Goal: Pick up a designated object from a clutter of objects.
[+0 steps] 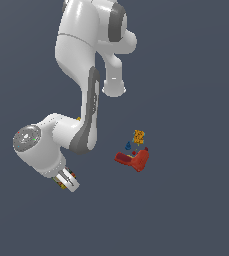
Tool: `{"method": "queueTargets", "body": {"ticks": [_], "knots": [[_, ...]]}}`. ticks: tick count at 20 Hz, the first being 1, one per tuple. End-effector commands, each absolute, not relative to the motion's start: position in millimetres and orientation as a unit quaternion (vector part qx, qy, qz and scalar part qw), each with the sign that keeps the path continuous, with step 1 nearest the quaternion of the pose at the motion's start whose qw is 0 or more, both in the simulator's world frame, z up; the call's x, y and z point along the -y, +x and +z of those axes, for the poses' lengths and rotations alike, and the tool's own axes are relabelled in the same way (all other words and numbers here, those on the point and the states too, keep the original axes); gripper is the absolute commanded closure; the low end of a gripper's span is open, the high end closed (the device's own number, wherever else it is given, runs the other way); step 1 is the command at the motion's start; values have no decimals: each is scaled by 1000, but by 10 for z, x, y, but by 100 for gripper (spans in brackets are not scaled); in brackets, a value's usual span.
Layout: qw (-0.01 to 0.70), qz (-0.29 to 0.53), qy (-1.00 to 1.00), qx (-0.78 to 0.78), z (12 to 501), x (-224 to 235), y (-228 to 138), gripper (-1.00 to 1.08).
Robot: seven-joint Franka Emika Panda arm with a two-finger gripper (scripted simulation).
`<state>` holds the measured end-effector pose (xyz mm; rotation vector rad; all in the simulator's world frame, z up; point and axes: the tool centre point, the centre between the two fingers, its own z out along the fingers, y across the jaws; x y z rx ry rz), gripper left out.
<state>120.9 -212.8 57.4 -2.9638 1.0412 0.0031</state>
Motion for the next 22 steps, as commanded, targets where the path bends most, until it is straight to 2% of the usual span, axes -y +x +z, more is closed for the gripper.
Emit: {"method": "queueTargets", "body": {"ticks": [1,13,22], "knots": [[0,0,-943,-332,578,2133,1214,108],[0,1,-943,-331,621,2099,1177,108],[0,1,-943,-331,879,1930,999,108]]}}
